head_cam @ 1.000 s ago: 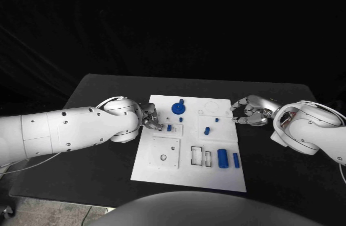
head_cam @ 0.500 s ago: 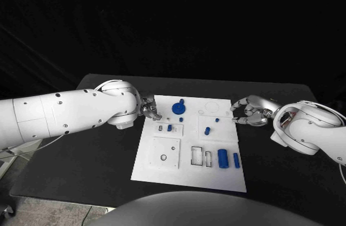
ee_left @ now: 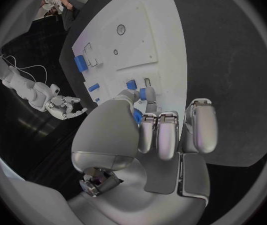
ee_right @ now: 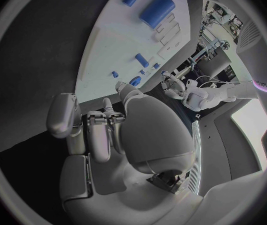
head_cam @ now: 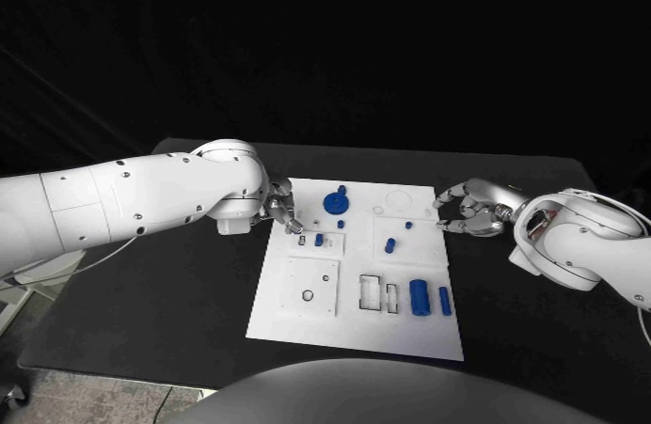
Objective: Assemble the parts on the task board
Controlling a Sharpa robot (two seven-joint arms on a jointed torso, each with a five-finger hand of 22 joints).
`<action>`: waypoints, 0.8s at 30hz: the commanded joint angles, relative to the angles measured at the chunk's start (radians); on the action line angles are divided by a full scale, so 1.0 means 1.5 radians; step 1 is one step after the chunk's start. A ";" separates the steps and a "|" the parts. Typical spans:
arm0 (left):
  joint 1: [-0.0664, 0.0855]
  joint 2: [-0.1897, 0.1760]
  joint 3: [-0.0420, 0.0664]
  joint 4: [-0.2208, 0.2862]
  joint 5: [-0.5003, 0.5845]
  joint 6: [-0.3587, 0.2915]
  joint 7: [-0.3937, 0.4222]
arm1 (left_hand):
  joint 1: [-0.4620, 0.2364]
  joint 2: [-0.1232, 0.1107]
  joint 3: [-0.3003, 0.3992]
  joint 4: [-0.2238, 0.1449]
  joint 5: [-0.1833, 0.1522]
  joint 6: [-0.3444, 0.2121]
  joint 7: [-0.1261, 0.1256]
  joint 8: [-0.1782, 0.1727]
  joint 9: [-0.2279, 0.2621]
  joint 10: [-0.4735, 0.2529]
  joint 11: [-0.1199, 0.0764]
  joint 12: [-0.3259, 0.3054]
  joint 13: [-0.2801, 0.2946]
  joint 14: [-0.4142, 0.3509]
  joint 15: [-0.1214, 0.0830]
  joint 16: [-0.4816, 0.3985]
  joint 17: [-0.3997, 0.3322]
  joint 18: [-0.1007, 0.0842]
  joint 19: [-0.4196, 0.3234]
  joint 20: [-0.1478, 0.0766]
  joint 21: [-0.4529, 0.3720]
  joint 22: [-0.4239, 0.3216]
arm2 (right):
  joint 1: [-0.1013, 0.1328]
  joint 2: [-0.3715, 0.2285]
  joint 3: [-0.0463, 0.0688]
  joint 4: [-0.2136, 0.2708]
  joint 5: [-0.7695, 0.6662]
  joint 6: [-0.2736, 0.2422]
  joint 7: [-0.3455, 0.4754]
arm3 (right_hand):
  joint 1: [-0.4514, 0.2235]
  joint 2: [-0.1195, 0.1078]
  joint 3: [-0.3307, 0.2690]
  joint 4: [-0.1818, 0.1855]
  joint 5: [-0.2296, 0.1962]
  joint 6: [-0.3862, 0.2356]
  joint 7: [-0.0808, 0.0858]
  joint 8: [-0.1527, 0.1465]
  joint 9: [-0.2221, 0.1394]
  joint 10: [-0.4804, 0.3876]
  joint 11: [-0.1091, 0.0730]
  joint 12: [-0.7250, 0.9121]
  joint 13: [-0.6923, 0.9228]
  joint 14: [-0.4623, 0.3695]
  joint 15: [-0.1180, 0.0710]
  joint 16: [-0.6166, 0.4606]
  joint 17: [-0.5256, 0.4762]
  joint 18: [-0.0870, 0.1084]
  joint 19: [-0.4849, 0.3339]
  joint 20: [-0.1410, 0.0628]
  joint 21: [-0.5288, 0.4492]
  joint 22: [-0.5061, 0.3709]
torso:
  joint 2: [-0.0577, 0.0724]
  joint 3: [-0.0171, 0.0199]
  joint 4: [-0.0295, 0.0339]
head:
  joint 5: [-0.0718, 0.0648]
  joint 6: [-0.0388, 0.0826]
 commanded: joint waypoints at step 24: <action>-0.005 0.048 -0.008 -0.041 -0.025 0.045 -0.011 | -0.025 -0.014 0.088 -0.033 -0.111 -0.007 0.005 -0.029 -0.013 0.070 0.005 0.002 0.175 0.071 0.003 0.002 0.176 0.013 -0.009 0.005 -0.011 0.130 | 0.000 0.004 0.000 -0.002 -0.002 -0.004 0.003 | -0.001 0.006 0.006 0.000 0.003 0.004 0.000 -0.005 -0.002 0.071 0.005 0.003 0.176 0.059 0.004 -0.002 0.165 0.007 -0.004 0.001 -0.004 0.091 | 0.001 -0.0006 0.0001 | 0.002 0.000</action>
